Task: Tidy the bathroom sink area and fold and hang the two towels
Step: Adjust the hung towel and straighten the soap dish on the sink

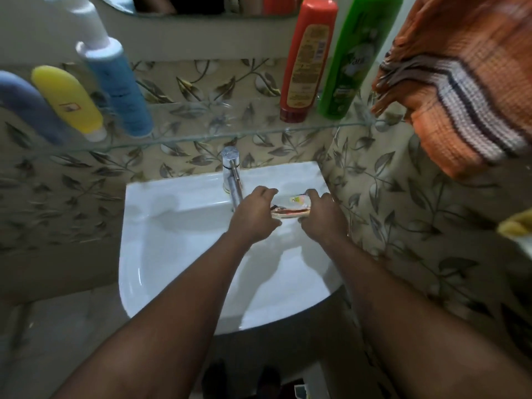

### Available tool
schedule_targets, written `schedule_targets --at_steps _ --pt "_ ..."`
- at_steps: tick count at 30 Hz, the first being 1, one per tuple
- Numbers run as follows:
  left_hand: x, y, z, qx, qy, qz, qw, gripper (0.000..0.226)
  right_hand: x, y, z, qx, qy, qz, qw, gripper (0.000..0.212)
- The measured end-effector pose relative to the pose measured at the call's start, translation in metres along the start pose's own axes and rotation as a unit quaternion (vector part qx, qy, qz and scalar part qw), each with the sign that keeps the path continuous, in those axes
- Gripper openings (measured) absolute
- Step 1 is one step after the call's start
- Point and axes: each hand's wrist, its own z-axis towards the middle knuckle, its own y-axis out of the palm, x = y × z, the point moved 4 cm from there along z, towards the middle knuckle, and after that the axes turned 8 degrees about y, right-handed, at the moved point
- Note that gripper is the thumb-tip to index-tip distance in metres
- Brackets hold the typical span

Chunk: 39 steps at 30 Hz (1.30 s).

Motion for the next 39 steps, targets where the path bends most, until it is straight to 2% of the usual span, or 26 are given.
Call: schedule_targets --at_steps 6,14,18,22,26,32,39 --pt "0.002 -0.016 -0.091 0.022 -0.042 -0.002 0.999 0.082 -0.018 -0.019 -0.075 -0.01 -0.073 -0.023 0.997 0.063" --pt "-0.039 -0.064 -0.219 0.062 -0.104 0.023 0.992 0.081 -0.097 -0.014 -0.177 -0.024 -0.153 -0.021 0.988 0.064" --pt "-0.072 -0.084 -0.298 0.082 -0.129 -0.008 0.988 0.08 -0.146 0.005 -0.237 -0.058 -0.19 -0.02 0.98 0.066" --pt "-0.096 -0.092 -0.367 0.107 -0.154 -0.002 0.982 0.068 -0.181 0.032 -0.286 -0.082 -0.233 -0.041 0.968 0.07" --pt "-0.132 -0.094 -0.441 0.129 -0.212 -0.009 0.969 0.065 -0.222 0.07 -0.343 -0.113 -0.29 -0.048 0.949 0.059" --pt "-0.185 -0.046 -0.516 0.117 -0.299 -0.056 0.946 0.065 -0.251 0.145 -0.388 -0.165 -0.342 -0.06 0.923 0.056" --pt "-0.234 0.063 -0.561 0.064 -0.394 -0.092 0.912 0.071 -0.24 0.271 -0.398 -0.273 -0.353 -0.126 0.886 0.052"
